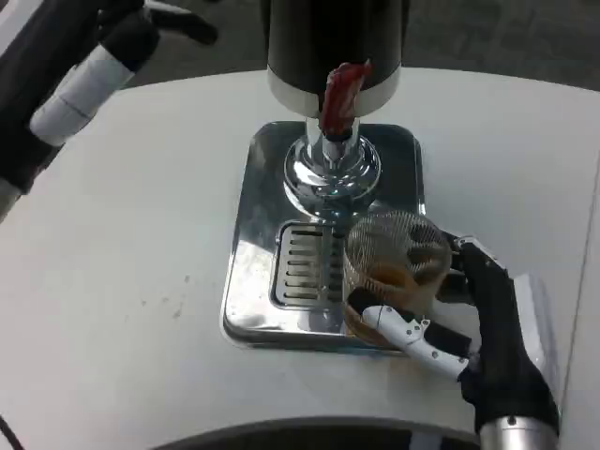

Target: Grasp the cup under the faucet to collect the drink, then remove the cup.

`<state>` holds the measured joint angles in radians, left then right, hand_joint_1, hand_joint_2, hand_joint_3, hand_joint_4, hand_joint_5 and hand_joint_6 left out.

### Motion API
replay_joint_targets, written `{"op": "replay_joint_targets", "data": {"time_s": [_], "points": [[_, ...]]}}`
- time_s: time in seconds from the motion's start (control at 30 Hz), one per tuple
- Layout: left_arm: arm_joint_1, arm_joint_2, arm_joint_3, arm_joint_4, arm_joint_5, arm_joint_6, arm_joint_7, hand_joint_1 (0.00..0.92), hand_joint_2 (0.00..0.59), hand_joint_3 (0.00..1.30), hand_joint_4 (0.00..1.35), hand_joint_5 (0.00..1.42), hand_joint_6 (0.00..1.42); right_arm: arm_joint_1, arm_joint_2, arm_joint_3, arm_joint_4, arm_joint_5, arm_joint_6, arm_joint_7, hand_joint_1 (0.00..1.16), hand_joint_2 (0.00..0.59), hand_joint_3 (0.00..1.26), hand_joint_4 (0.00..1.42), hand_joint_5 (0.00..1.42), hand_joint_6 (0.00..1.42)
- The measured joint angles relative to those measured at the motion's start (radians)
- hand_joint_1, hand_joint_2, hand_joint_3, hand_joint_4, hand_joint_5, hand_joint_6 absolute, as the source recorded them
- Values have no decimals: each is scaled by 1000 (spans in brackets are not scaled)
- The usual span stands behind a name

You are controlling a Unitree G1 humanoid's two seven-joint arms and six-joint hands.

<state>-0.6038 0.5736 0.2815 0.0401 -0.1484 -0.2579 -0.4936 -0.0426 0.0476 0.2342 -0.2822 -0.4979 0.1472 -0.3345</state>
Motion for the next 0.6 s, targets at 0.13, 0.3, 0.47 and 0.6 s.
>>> {"op": "replay_joint_targets", "data": {"time_s": [0.13,0.3,0.47,0.6], "points": [[96,2,34,-44,-3,19,14,0,0,250,295,429,300,14,-7,-2,-9,-5,1,22,762,252,668,724,744,445],[197,3,64,-114,-4,48,34,0,0,250,301,430,305,17,-11,-15,-28,-6,1,42,769,250,665,724,746,445],[298,1,81,-169,-4,66,51,0,0,250,303,430,312,17,-18,-25,-35,-8,1,65,820,235,654,707,755,445],[366,-3,97,-202,-3,66,60,0,0,250,303,431,311,16,-26,-30,-38,-14,2,79,826,231,654,707,762,445]]}}
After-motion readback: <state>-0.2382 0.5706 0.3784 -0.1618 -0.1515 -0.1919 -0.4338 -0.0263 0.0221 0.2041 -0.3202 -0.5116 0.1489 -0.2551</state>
